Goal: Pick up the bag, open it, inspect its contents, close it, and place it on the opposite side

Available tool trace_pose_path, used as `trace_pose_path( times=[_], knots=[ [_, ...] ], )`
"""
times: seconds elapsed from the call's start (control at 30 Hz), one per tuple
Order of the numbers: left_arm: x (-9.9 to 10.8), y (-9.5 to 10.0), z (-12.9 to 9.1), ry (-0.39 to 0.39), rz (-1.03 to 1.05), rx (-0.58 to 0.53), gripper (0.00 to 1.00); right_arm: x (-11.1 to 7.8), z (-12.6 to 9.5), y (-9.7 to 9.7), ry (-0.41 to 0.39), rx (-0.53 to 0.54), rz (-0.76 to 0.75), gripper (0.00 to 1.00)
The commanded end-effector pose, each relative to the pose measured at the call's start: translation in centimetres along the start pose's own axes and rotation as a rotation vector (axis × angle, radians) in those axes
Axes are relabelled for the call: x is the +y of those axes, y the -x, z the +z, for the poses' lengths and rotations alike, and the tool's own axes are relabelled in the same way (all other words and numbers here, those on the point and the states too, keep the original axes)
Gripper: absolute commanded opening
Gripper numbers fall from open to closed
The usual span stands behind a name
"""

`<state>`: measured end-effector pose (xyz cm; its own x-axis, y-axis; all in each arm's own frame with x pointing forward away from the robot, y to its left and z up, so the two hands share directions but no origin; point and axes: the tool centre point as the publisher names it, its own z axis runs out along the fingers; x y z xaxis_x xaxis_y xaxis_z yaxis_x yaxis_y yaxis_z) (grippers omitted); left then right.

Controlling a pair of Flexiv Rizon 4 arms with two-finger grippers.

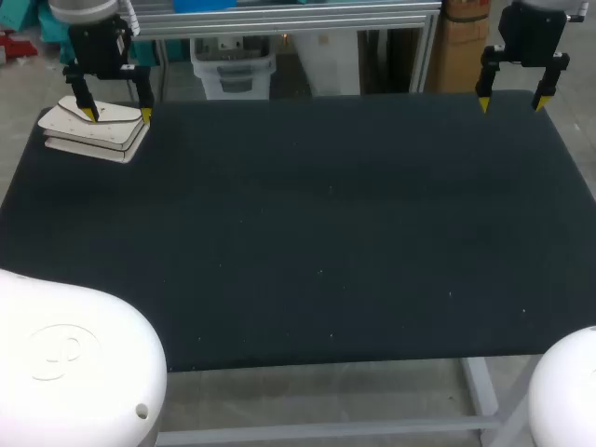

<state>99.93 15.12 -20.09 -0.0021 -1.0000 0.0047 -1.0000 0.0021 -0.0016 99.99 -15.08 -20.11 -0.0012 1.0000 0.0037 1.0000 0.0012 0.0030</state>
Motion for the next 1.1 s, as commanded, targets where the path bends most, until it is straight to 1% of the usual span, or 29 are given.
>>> trace_pose_path(
  times=[0.03,0.5,0.53,0.57,0.6,0.67,0.73,0.8,0.83,0.93,0.97,1.03,1.1],
  knots=[
    [0.0,-0.1,-0.1,0.001,-0.001,-0.002,1.00,0.0,-0.1,-0.1,-0.003,-0.002,0.000,1.00],
    [-0.1,0.0,0.0,0.006,0.003,0.006,1.00,0.0,-0.1,-0.1,-0.003,-0.002,0.000,1.00],
    [-0.2,0.1,0.1,0.007,0.003,0.006,1.00,0.1,0.0,-0.1,0.004,0.014,-0.020,1.00],
    [-0.3,0.2,0.1,0.011,0.001,0.011,1.00,0.1,0.0,-0.3,0.024,0.032,-0.049,1.00],
    [-0.3,0.3,0.2,0.019,0.006,0.027,1.00,0.1,0.1,-0.6,0.034,0.025,-0.073,1.00],
    [-0.5,0.8,0.2,0.031,0.006,0.047,1.00,0.1,0.2,-1.1,0.060,0.058,-0.155,1.00],
    [-0.8,1.5,0.2,0.047,0.012,0.089,1.00,-0.2,0.4,-1.8,0.105,0.066,-0.249,1.00],
    [-1.1,2.3,0.3,0.062,0.012,0.128,1.00,-0.5,0.6,-2.6,0.145,0.145,-0.364,1.00],
    [-1.3,2.7,0.3,0.077,0.022,0.163,1.00,-0.8,0.9,-3.0,0.157,0.136,-0.426,1.00],
    [-1.8,4.2,0.5,0.105,0.029,0.223,1.00,-1.4,1.7,-4.1,0.201,0.164,-0.573,1.00],
    [-2.0,4.8,0.5,0.107,0.023,0.238,1.00,-1.6,1.9,-4.6,0.213,0.151,-0.611,1.00],
    [-2.3,5.8,0.6,0.117,0.041,0.279,1.00,-2.0,2.4,-5.3,0.242,0.162,-0.696,1.00],
    [-2.8,6.9,0.6,0.125,0.057,0.315,1.00,-2.3,2.9,-5.8,0.253,0.167,-0.741,1.00]
  ],
)
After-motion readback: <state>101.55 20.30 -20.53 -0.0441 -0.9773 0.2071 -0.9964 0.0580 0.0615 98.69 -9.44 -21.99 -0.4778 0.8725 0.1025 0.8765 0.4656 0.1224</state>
